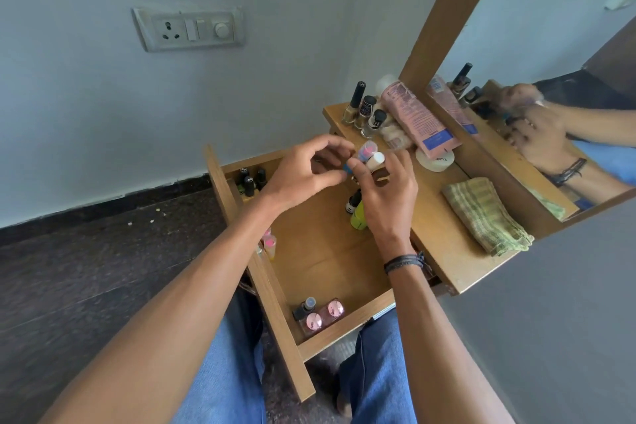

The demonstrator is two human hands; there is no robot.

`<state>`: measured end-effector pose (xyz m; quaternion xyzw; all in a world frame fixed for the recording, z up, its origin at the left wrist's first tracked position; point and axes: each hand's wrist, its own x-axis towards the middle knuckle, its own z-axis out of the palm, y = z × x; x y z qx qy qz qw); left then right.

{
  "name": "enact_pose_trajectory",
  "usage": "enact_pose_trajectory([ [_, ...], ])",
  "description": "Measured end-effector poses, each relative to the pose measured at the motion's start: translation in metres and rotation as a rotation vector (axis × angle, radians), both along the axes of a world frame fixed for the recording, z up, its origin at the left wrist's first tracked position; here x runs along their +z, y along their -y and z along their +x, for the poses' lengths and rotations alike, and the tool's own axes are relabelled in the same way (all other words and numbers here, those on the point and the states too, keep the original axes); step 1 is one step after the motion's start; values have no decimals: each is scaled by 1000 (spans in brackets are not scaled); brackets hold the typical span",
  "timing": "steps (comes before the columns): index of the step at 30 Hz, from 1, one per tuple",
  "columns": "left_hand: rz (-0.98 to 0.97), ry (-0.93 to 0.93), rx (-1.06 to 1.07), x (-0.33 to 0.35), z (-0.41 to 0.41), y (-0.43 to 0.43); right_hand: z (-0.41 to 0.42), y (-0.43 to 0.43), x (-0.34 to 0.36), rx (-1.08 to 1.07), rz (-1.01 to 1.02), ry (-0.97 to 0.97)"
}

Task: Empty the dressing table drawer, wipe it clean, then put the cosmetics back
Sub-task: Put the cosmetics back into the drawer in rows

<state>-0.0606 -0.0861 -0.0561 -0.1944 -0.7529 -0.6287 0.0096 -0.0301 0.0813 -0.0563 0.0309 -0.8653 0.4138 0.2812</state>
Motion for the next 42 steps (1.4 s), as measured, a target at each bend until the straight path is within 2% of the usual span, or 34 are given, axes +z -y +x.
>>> enact_pose_trajectory([
  [16,-392,-51,-106,-9,43,7,50,-3,-34,188,-92,241],
  [21,-533,-98,-14,-2,62,18,55,-8,-40,250,-71,275],
  [27,-520,-6,124,12,88,51,55,-6,-44,198,12,339],
  [37,-751,62,92,3,121,58,59,-9,-41,169,-72,358],
  [42,-839,-5,66,-1,121,54,60,-11,-41,166,-104,364],
])
